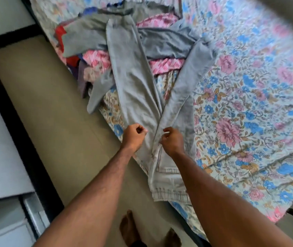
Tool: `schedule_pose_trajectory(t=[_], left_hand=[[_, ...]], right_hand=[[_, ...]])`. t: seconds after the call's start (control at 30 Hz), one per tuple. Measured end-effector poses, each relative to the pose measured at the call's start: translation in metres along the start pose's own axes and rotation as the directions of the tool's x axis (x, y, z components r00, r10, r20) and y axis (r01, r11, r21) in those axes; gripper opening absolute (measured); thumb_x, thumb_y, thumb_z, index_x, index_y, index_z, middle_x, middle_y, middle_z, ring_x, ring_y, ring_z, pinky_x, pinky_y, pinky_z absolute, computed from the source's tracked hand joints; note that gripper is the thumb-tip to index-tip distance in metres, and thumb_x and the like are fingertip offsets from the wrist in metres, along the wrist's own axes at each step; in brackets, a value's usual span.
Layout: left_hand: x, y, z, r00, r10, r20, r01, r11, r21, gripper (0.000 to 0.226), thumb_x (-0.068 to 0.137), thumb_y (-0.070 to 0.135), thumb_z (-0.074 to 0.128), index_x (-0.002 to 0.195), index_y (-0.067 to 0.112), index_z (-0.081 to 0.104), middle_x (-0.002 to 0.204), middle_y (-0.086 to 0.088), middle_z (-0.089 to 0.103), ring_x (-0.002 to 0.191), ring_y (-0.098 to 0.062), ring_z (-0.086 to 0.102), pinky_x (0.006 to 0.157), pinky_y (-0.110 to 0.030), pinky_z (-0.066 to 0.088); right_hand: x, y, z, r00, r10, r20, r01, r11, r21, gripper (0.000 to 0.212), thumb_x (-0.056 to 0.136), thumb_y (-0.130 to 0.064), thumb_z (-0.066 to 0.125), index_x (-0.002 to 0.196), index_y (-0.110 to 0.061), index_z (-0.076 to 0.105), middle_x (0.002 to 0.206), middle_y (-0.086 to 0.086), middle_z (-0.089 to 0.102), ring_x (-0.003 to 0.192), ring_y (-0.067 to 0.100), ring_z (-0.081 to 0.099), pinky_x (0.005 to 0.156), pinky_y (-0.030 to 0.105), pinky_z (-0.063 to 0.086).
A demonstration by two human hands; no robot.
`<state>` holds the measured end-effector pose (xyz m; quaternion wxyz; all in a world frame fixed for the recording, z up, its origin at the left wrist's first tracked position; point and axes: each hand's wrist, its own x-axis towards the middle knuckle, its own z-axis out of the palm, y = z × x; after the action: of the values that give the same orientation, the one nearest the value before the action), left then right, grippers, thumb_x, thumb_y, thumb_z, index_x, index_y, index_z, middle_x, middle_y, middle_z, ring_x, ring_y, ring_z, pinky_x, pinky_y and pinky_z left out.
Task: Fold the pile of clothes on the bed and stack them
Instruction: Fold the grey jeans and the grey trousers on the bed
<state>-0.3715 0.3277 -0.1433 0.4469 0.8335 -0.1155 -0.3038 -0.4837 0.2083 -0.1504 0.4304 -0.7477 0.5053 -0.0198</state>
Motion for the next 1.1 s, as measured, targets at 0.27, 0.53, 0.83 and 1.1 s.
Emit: schedule_pose_trajectory(t=[0.27,0.53,0.83,1.1], left_hand=[[0.101,0.119,-0.002,0.987,0.09,0.132,-0.096,0.994,0.046,0.021,0.095,0.023,0.067,0.081,0.007,0.069,0.079,-0.009,0.073,0.076,-0.028,0.072,0.074,-0.039,0.06],[0.241,0.207,0.043,0.942,0.155,0.299,-0.189,0.978,0.088,0.018,0.095,0.018,0.066,0.081,0.007,0.068,0.075,-0.008,0.071,0.065,-0.025,0.069,0.069,-0.041,0.06],[0.384,0.251,0.083,0.914,0.107,0.391,-0.154,0.984,0.091,0.019,0.1,0.019,0.06,0.084,0.01,0.067,0.077,-0.003,0.07,0.059,-0.013,0.063,0.047,-0.017,0.041],[0.439,0.262,0.108,0.894,0.051,0.445,-0.114,0.986,0.118,0.022,0.1,0.023,0.06,0.088,0.007,0.068,0.083,-0.008,0.071,0.061,-0.011,0.064,0.048,-0.02,0.044]], right_hand=[[0.094,-0.063,-0.059,0.986,0.06,-0.153,-0.033,0.985,0.172,0.027,0.095,-0.009,0.06,0.12,-0.014,0.067,0.103,0.004,0.071,0.085,0.021,0.073,0.079,0.039,0.062],[0.23,-0.096,-0.086,0.945,0.145,-0.295,-0.096,0.98,0.175,0.027,0.093,-0.012,0.063,0.12,-0.015,0.067,0.107,0.007,0.074,0.096,0.023,0.07,0.089,0.036,0.057],[0.385,-0.095,-0.134,0.884,0.309,-0.351,-0.244,0.945,0.217,0.041,0.094,-0.016,0.067,0.132,-0.006,0.057,0.131,0.016,0.062,0.114,0.03,0.06,0.091,0.03,0.042],[0.463,-0.09,-0.149,0.827,0.49,-0.276,-0.389,0.853,0.348,0.066,0.091,-0.026,0.074,0.143,-0.005,0.04,0.14,0.02,0.054,0.126,0.037,0.054,0.098,0.036,0.045]])
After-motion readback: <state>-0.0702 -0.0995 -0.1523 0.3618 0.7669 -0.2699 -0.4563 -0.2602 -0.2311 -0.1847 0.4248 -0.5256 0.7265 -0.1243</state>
